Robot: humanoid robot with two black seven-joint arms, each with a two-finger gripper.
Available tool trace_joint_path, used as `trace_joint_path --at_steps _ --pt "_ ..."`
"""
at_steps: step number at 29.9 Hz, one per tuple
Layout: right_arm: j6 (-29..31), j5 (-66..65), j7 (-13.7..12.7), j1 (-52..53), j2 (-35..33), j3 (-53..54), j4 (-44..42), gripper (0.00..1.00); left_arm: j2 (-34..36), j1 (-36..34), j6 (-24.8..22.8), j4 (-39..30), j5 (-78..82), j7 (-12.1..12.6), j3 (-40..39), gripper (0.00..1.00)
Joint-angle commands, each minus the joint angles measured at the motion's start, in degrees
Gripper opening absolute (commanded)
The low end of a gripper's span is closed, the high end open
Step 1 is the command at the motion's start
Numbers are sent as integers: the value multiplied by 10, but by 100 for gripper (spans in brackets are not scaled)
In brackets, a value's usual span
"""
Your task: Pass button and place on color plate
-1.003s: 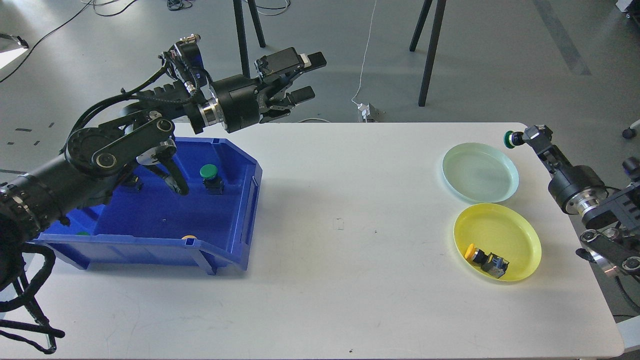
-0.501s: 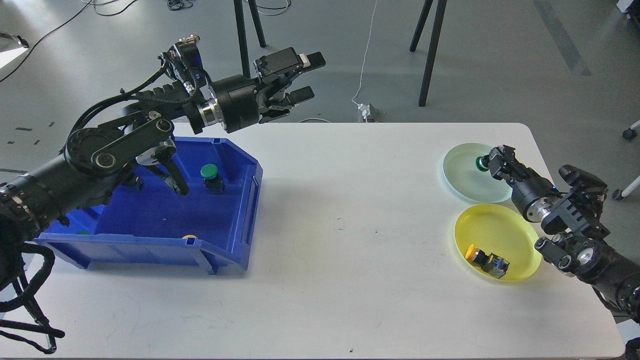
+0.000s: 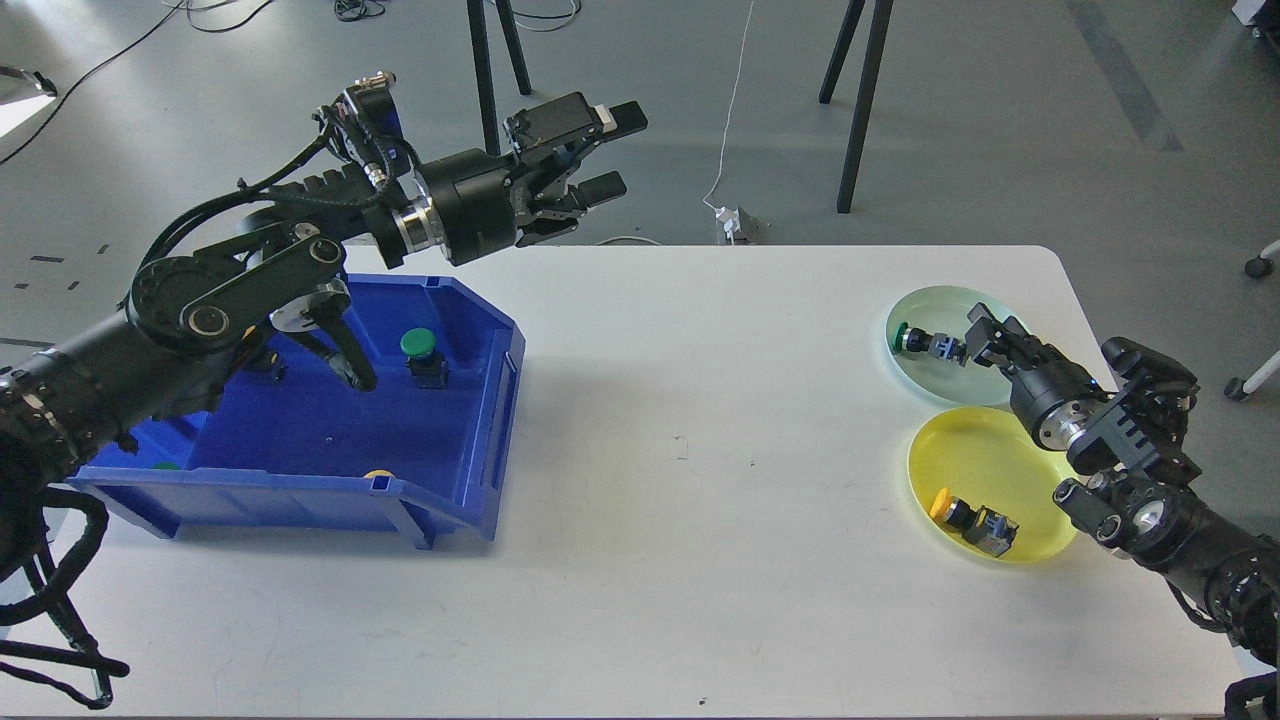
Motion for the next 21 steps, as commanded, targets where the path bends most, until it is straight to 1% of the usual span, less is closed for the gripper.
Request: trace_joint_path --at_steps 1,2,6,8,9,12,14,16,18,21 --pt "-1 7 0 -1 0 3 1 52 0 0 0 0 0 0 0 99" --pt "-2 7 0 0 0 5 2 55 0 0 0 0 0 0 0 99" --pt "-2 23 0 14 1 17 10 56 0 0 0 0 -1 0 0 99" --pt "2 57 0 41 -5 35 18 56 0 1 0 0 -4 0 -1 99" --pt "14 79 0 55 -6 45 27 56 0 2 0 1 -11 0 -2 99" --pt "80 172 0 93 -26 90 96 58 -1 3 0 12 -47 0 -7 99" --pt "129 230 0 119 -64 125 153 58 3 3 0 15 -57 0 -10 99" --pt "186 294 0 138 -105 165 229 60 14 3 0 20 -59 0 -24 99" --pt "232 339 0 144 -123 203 280 61 33 3 0 30 -59 0 -46 99" --pt "316 377 0 144 -129 260 327 64 65 3 0 45 -60 0 -82 99"
